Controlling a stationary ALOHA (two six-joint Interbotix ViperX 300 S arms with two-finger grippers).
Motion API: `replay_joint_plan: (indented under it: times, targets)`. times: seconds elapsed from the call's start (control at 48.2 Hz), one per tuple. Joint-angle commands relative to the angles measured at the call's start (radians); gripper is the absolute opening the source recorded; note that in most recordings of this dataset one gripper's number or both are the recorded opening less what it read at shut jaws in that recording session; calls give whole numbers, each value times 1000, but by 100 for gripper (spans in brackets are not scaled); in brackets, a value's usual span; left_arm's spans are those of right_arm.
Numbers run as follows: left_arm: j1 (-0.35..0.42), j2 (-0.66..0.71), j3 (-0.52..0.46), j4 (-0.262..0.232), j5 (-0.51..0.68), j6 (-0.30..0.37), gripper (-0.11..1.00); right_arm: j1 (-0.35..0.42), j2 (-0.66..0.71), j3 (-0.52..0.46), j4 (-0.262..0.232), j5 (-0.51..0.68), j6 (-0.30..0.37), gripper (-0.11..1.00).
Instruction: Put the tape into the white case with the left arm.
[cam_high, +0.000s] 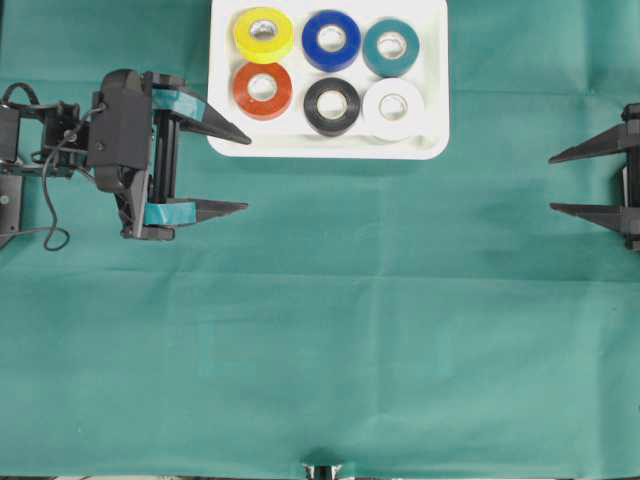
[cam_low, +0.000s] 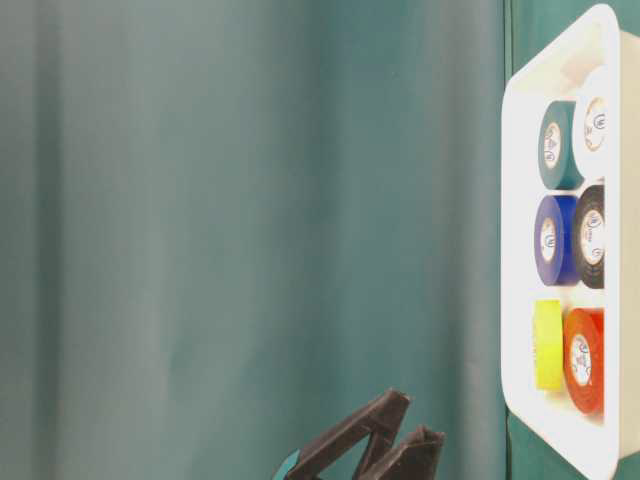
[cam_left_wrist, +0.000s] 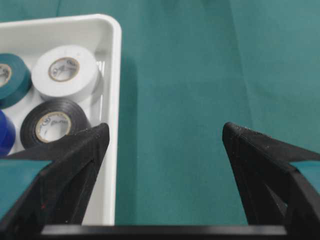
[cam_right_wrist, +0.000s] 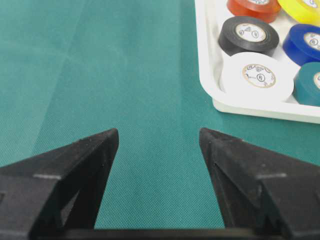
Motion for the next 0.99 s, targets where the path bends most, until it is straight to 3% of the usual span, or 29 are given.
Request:
replay_joint_plan:
  times: [0.0,0.974]
  targets:
    - [-3,-17,-8,-3,-17,0,96,-2,6,-8,-2,-9,2,98]
    - [-3,-287,178,-3,-49,0,95,-5,8,-6,-2,-9,2,98]
